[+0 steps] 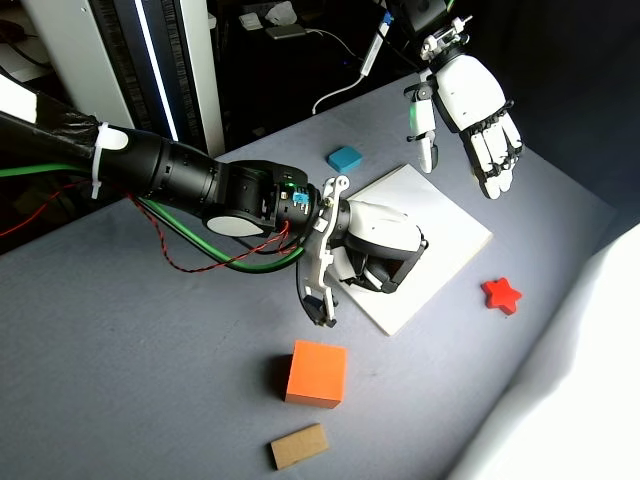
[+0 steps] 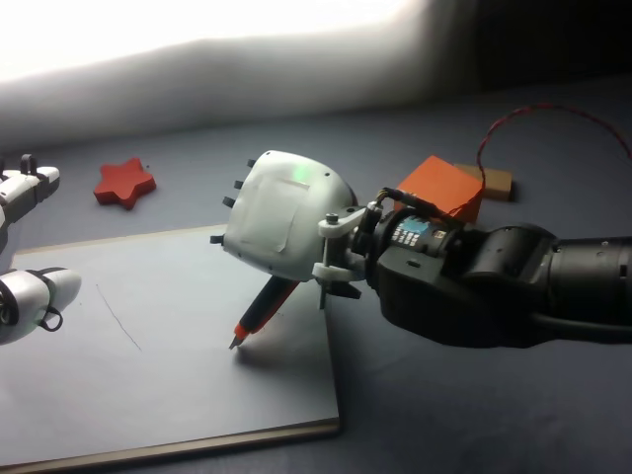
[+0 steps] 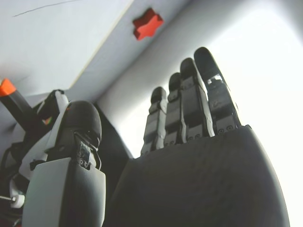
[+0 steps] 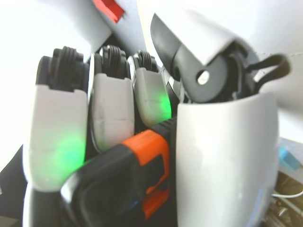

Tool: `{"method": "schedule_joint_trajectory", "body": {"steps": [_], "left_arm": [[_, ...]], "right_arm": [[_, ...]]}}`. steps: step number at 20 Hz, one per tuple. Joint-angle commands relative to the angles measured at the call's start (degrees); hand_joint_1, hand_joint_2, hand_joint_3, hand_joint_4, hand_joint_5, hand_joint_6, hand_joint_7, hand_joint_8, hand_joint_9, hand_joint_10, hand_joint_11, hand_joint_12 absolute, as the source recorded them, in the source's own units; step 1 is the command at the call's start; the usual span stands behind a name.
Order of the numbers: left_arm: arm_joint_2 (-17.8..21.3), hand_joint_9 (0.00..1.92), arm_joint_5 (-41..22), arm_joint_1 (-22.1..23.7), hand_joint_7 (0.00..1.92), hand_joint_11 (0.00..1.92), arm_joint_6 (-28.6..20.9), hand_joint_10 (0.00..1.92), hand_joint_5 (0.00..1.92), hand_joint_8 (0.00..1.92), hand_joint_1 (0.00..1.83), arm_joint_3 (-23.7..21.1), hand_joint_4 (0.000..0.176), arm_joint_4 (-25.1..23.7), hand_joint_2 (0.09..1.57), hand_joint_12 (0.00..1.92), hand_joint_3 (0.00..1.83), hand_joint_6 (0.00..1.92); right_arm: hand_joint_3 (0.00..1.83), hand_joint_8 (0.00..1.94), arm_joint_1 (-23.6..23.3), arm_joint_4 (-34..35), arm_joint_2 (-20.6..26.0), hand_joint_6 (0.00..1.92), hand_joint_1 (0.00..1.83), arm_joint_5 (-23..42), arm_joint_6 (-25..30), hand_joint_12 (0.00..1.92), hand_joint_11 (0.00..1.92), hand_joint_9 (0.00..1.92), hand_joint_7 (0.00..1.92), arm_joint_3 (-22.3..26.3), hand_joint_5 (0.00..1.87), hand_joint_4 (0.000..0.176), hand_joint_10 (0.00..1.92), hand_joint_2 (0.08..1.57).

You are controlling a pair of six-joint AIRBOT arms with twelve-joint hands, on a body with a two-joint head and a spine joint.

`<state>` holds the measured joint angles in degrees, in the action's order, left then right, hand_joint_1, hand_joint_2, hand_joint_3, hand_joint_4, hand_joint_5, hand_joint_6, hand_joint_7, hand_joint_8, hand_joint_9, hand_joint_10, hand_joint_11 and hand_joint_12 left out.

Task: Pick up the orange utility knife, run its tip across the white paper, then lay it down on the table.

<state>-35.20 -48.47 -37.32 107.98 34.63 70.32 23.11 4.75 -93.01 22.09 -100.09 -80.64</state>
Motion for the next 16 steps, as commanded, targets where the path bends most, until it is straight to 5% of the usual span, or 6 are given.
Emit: {"method": "schedule_joint_trajectory", "body": {"steps": [1, 13, 16], "left_arm": [[0.13, 0.22, -4.52, 0.61, 0.13, 0.0, 0.07, 0.0, 0.06, 0.0, 0.35, 0.56, 0.055, -2.84, 1.36, 0.9, 0.0, 0.0], [0.12, 0.21, -4.52, 0.6, 0.12, 0.0, 0.1, 0.01, 0.04, 0.0, 0.36, 0.5, 0.061, -2.84, 1.36, 0.89, 0.0, 0.0], [0.12, 0.23, -4.52, 0.6, 0.14, 0.0, 0.11, 0.01, 0.05, 0.01, 0.34, 0.5, 0.059, -2.84, 1.37, 0.88, 0.0, 0.0]], "right_arm": [[0.72, 1.94, -0.05, -1.64, 0.55, 1.92, 1.56, 6.05, -0.78, 1.92, 1.83, 1.78, 1.71, -0.12, 1.56, 0.176, 1.92, 0.93], [0.72, 1.94, -1.59, -4.87, 3.39, 1.92, 1.55, 9.37, 5.47, 1.92, 1.84, 1.79, 1.71, 0.23, 1.56, 0.176, 1.92, 0.93], [0.71, 1.94, -3.7, -4.19, 6.94, 1.92, 1.55, 7.93, 8.05, 1.92, 1.85, 1.79, 1.72, 4.59, 1.57, 0.176, 1.92, 0.94]]}}
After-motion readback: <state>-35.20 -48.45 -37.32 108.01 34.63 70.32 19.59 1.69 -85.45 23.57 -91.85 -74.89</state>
